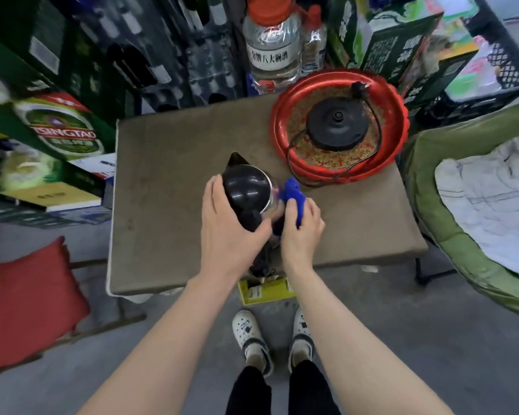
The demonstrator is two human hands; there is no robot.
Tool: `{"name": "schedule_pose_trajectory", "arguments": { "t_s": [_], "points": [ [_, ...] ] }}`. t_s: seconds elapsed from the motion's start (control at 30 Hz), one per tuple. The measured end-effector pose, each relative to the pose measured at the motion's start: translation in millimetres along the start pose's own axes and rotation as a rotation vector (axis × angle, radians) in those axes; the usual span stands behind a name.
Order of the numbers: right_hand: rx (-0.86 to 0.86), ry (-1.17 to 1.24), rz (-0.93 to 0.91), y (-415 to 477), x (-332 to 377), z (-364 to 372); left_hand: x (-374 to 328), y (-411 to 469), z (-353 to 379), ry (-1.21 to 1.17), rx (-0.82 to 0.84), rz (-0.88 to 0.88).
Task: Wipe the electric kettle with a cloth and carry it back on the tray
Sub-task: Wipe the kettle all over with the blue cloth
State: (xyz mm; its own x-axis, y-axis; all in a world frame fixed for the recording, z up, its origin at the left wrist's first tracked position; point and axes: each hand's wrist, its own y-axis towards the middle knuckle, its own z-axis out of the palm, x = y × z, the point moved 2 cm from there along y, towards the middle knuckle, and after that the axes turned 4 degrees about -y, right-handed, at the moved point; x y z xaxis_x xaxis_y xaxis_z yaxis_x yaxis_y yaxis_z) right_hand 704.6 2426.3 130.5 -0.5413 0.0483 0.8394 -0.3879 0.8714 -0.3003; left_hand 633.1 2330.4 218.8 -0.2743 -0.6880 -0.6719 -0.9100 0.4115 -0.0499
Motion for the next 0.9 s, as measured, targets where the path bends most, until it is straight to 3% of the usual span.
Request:
{"name": "schedule_pose_trajectory", "arguments": {
  "t_s": [0.07,0.13,0.23,0.37,0.43,0.6,0.67,0.83,0.9],
  "points": [
    [0.138,0.020,0.232,3.0,-25.9,3.0,-1.0,-0.9,0.4,0.000,-0.003,-0.003],
    [0.190,0.025,0.229,3.8,-24.6,-0.7,-2.5,-0.4,0.0,-0.005,0.006,-0.007],
    [0.169,0.008,0.121,-0.2,2.2,-16.2,-2.4,1.3,-1.9,-0.006,0.027,-0.014],
    [0.089,0.093,-0.207,-26.4,34.6,-35.9,-4.7,0.2,-4.3,-0.013,0.035,-0.026],
    [0.042,0.065,-0.286,-29.4,30.7,-34.4,-4.4,0.6,-4.6,-0.005,0.027,-0.017],
    [0.263,-0.138,0.253,-17.0,-14.7,-25.6,-3.2,-0.5,-5.3,0.010,0.028,0.003],
    [0.228,-0.147,0.185,-18.7,-6.7,-27.0,-1.9,-0.5,-5.8,-0.012,0.039,-0.005],
    [0.008,-0.008,-0.259,-24.5,36.5,-33.7,2.4,2.2,-7.4,-0.018,0.046,-0.005],
    [-0.020,-0.021,-0.251,-15.8,32.2,-29.1,3.6,2.5,-6.3,-0.022,0.051,0.001]
  ]
}}
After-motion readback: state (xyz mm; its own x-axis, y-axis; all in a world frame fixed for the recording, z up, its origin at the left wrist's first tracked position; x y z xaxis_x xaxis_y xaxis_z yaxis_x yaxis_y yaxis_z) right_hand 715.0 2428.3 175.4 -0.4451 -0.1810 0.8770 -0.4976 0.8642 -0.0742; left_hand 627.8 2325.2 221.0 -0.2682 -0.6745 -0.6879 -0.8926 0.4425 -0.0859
